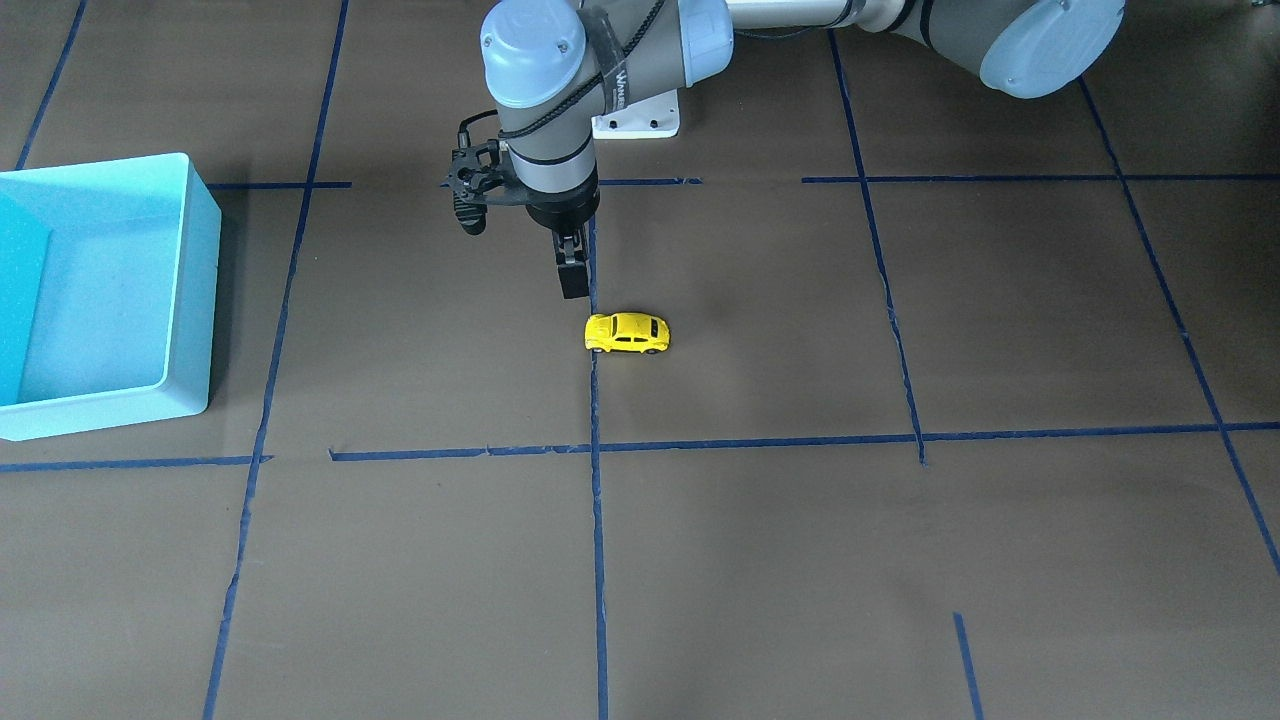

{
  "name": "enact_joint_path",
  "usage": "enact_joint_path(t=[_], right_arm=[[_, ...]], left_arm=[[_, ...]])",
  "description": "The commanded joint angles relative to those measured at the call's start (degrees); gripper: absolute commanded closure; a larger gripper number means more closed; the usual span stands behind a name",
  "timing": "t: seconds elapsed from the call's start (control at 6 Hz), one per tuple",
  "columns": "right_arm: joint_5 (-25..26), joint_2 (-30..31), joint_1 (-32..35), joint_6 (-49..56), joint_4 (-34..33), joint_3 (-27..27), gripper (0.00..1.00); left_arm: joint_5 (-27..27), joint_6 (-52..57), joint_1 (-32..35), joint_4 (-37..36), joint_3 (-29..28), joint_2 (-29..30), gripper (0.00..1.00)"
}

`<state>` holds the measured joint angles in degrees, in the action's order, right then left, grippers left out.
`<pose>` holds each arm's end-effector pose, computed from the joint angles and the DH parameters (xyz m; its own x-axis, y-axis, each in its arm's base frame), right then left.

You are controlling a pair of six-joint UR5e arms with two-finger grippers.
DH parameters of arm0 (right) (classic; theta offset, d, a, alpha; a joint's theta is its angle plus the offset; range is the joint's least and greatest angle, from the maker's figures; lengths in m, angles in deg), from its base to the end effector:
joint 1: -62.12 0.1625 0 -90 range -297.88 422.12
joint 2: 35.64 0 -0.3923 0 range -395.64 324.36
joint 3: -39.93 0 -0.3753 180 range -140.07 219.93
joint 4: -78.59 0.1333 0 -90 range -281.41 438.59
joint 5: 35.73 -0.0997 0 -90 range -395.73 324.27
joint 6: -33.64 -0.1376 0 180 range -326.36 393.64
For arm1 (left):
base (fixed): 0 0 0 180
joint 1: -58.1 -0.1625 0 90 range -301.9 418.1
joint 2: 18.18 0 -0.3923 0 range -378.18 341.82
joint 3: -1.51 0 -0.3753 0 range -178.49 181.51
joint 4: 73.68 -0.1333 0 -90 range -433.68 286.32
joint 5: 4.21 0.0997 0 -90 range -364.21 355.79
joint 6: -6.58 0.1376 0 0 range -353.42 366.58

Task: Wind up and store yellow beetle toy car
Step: 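Move the left gripper over the yellow beetle toy car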

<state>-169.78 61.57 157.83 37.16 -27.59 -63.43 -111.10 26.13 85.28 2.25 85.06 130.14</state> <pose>0.0777 -0.3991 0.6262 0.7078 0.1315 0.6941 -0.0546 0.9898 -0.1318 0.6024 -0.4142 0.1162 0.0274 0.9996 -0.0112 -0.7556 0.0281 0.6544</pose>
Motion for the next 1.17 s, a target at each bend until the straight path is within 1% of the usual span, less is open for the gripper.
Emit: enact_joint_path(t=[0.0, 0.17, 0.5, 0.83, 1.0], right_arm=[[0.0, 0.0, 0.0, 0.0, 0.0, 0.0, 0.00], [0.0, 0.0, 0.0, 0.0, 0.0, 0.0, 0.00], [0.0, 0.0, 0.0, 0.0, 0.0, 0.1, 0.00], [0.0, 0.0, 0.0, 0.0, 0.0, 0.1, 0.00], [0.0, 0.0, 0.0, 0.0, 0.0, 0.1, 0.00]], left_arm=[[4.0, 3.0, -1.2, 1.5, -3.8, -0.3, 0.00], [5.3, 3.0, -1.2, 4.3, -6.5, -0.3, 0.00], [5.6, 2.9, -1.2, 7.9, -10.9, -0.3, 0.00], [7.0, 2.9, -1.2, 9.6, -13.1, -0.3, 0.00], [7.1, 2.9, -1.2, 9.9, -13.2, -0.3, 0.00]])
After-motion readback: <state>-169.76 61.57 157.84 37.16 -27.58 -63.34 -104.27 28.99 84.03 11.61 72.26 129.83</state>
